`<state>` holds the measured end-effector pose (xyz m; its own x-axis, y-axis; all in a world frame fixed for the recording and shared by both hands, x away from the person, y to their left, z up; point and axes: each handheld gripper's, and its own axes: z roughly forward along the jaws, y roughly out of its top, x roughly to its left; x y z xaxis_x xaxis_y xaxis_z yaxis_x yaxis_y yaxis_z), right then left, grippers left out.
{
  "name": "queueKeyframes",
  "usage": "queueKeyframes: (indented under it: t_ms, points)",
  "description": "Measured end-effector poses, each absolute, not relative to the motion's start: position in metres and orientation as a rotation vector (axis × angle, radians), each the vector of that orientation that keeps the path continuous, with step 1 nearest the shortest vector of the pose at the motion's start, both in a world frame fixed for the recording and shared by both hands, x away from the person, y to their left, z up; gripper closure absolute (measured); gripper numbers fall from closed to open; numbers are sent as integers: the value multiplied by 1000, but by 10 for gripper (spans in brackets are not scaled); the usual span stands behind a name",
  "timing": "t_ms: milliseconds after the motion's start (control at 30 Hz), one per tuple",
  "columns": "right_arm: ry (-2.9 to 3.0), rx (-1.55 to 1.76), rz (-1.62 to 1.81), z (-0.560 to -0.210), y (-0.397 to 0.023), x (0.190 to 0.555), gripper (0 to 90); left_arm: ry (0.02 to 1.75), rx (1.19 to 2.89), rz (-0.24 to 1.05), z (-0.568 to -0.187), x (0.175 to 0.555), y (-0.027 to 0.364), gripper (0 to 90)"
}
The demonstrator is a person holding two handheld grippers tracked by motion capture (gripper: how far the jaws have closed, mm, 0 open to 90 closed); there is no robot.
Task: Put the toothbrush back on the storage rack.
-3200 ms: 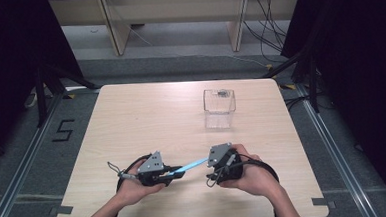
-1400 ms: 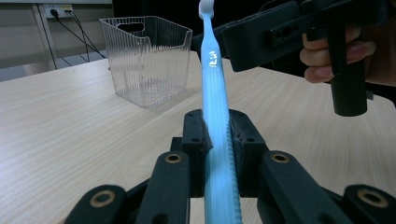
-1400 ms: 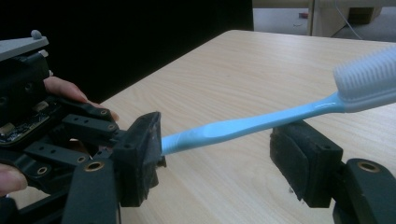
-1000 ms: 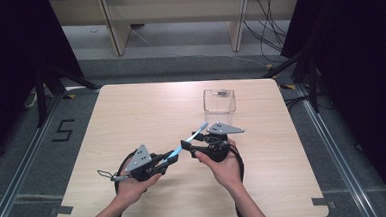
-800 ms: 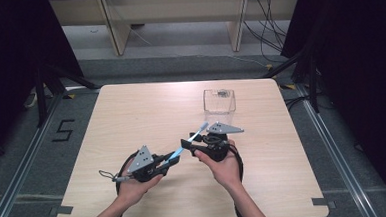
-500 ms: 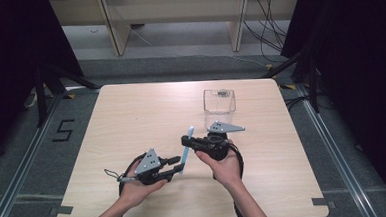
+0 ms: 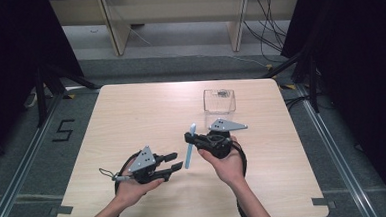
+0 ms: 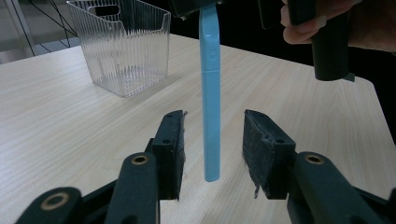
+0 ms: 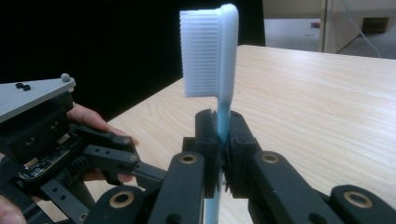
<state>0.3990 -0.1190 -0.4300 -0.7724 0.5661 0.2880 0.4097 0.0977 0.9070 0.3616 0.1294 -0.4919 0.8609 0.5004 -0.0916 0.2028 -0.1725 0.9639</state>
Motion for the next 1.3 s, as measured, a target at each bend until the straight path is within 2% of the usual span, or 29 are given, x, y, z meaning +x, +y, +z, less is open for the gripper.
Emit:
queueKeyframes:
  t_ms: [500,1033,1300]
  points:
    - [2148,991,1649,-421,-134,399,859,596,1765,337,-492,362,145,521]
    - [2062,1024,1565,-409,-160,405,859,736,1743,412,-499,365,190,443]
    - [2030,1051,1534,-402,-172,408,859,800,1701,453,-508,364,207,432]
